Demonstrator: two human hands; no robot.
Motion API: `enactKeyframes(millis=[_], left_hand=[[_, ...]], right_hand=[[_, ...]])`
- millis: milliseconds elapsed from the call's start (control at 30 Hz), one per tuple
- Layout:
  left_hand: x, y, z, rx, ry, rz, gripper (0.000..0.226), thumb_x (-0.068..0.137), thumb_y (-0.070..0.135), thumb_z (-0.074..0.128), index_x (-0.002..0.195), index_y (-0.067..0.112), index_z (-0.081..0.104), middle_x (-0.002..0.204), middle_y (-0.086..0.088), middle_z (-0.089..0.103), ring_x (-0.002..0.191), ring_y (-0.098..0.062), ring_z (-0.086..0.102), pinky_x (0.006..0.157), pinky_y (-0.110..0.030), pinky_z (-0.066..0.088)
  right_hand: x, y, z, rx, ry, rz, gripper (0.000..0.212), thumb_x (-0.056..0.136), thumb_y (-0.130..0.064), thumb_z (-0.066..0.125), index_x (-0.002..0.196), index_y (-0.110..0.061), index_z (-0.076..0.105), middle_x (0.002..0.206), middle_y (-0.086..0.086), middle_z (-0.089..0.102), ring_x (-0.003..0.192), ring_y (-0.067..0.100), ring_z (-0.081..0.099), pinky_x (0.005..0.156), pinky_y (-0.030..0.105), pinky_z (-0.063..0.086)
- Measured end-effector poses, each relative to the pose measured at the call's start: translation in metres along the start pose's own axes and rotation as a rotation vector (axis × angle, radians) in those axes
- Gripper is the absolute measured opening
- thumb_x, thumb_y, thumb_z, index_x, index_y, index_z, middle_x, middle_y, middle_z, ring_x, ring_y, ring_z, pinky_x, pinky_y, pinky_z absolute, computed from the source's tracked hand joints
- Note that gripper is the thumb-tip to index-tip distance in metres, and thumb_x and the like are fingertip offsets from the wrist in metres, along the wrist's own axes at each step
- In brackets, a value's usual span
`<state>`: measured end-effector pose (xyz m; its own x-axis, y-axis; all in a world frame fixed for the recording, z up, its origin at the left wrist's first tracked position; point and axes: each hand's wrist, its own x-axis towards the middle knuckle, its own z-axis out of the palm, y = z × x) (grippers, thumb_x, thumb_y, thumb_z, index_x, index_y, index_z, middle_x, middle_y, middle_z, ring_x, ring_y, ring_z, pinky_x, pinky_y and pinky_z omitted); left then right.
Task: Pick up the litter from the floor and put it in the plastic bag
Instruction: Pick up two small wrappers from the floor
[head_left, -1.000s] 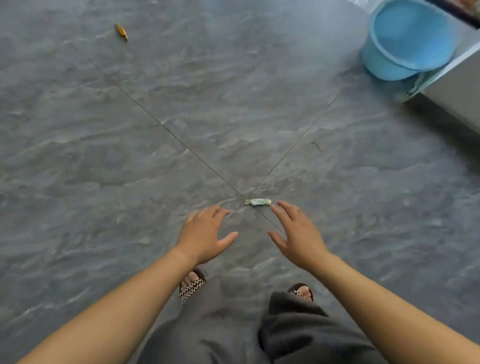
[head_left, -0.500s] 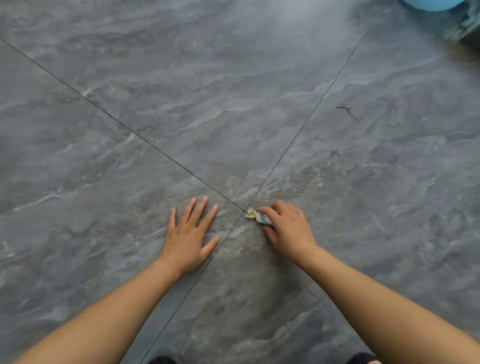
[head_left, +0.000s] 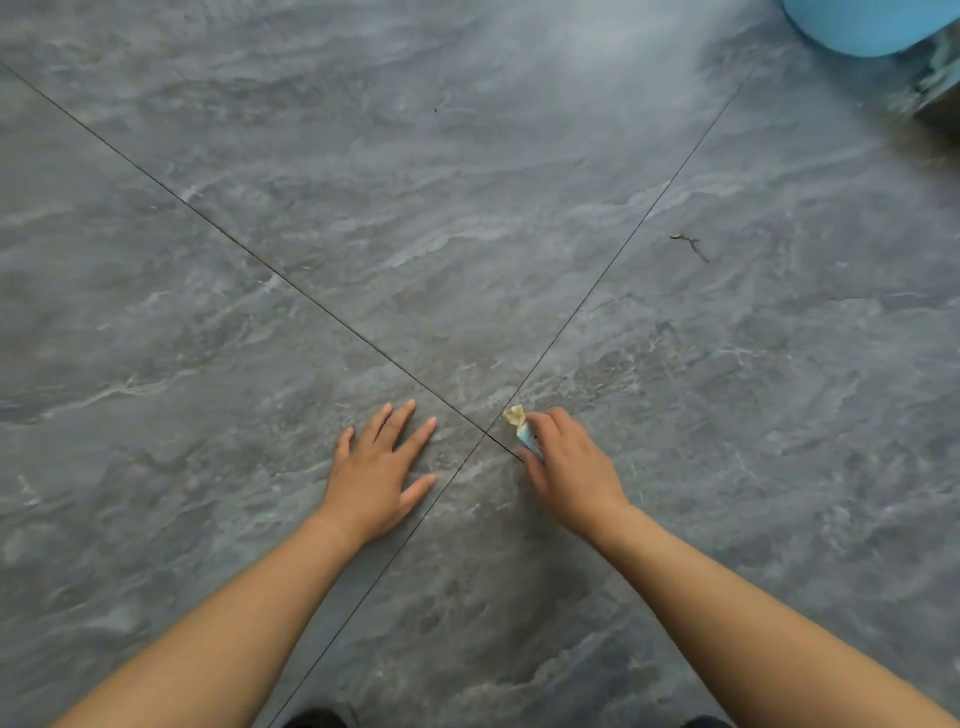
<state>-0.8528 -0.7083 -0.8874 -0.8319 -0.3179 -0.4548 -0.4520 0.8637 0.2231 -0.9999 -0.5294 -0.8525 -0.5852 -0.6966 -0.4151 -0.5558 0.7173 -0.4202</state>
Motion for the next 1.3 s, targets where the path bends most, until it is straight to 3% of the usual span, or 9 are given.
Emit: enactKeyframes(millis=[67,167,300,500,700,867,967,1133,1300], left_hand=[[-0.009,0.012,-0.047,0.011,-0.124,-0.04,0.065,0.088,0.062,0.032,0.145,0.035,0.019,0.154,-0.001,0.023,0.14,-0.021,0.022,0.105,-0.043,0.034],[-0.047,0.035,-0.144,-0.004,-0.031,-0.073,0.064,0.088,0.062,0.033,0.143,0.032,0.026,0.146,-0.003,0.036,0.134,-0.022,0.032,0.101,-0.043,0.037],[-0.131,0.08,-0.291,-0.091,0.053,-0.09,0.062,0.088,0.062,0.032,0.141,0.028,0.032,0.141,-0.002,0.042,0.129,-0.021,0.04,0.099,-0.041,0.037],[-0.267,0.168,-0.518,-0.269,0.156,-0.168,0.056,0.09,0.053,0.039,0.137,0.024,0.039,0.138,-0.001,0.046,0.126,-0.02,0.042,0.099,-0.041,0.04],[-0.359,0.236,-0.663,-0.324,0.207,-0.207,0.052,0.09,0.053,0.041,0.133,0.025,0.044,0.135,0.002,0.048,0.125,-0.019,0.043,0.098,-0.042,0.042],[-0.369,0.244,-0.708,-0.357,0.279,-0.294,0.059,0.085,0.062,0.033,0.132,0.028,0.044,0.136,0.004,0.047,0.126,-0.017,0.042,0.1,-0.045,0.039],[-0.353,0.23,-0.722,-0.365,0.277,-0.331,0.059,0.084,0.062,0.034,0.133,0.029,0.044,0.137,0.004,0.047,0.128,-0.017,0.04,0.104,-0.045,0.035],[-0.306,0.17,-0.758,-0.365,0.304,-0.324,0.061,0.083,0.061,0.036,0.132,0.026,0.045,0.137,0.002,0.047,0.129,-0.018,0.04,0.103,-0.042,0.035],[-0.268,0.089,-0.818,-0.35,0.317,-0.327,0.06,0.084,0.059,0.035,0.134,0.026,0.042,0.138,0.002,0.045,0.129,-0.019,0.039,0.102,-0.039,0.033]], right_hand=[[-0.005,-0.013,-0.04,-0.021,0.003,-0.044,0.045,0.095,-0.028,0.042,0.136,-0.013,0.032,0.126,0.007,0.043,0.104,0.029,0.051,0.07,0.036,0.041],[-0.026,-0.05,-0.125,-0.008,0.048,-0.074,0.048,0.096,-0.027,0.038,0.141,-0.017,0.024,0.123,0.006,0.044,0.092,0.03,0.054,0.064,0.035,0.041],[-0.092,-0.119,-0.252,0.111,0.13,-0.087,0.041,0.096,-0.026,0.039,0.136,-0.018,0.034,0.116,0.004,0.047,0.082,0.025,0.054,0.062,0.038,0.047],[-0.23,-0.224,-0.459,0.27,0.209,-0.103,0.039,0.095,-0.026,0.043,0.133,-0.019,0.039,0.121,0.005,0.049,0.091,0.024,0.056,0.069,0.037,0.047],[-0.323,-0.282,-0.624,0.282,0.302,-0.182,0.036,0.093,-0.025,0.048,0.128,-0.018,0.046,0.114,0.005,0.055,0.087,0.022,0.057,0.068,0.037,0.048],[-0.325,-0.302,-0.686,0.282,0.334,-0.218,0.033,0.092,-0.026,0.05,0.124,-0.02,0.049,0.105,-0.001,0.055,0.076,0.006,0.046,0.064,0.027,0.041],[-0.298,-0.326,-0.695,0.275,0.283,-0.243,0.031,0.092,-0.027,0.051,0.123,-0.021,0.05,0.105,-0.002,0.057,0.076,0.008,0.048,0.065,0.026,0.039],[-0.223,-0.383,-0.697,0.295,0.205,-0.258,0.029,0.09,-0.028,0.054,0.119,-0.024,0.053,0.1,-0.007,0.057,0.067,0.004,0.049,0.066,0.023,0.039],[-0.148,-0.445,-0.709,0.257,0.188,-0.251,0.027,0.088,-0.03,0.056,0.115,-0.025,0.054,0.101,-0.006,0.06,0.073,0.009,0.052,0.068,0.027,0.042]])
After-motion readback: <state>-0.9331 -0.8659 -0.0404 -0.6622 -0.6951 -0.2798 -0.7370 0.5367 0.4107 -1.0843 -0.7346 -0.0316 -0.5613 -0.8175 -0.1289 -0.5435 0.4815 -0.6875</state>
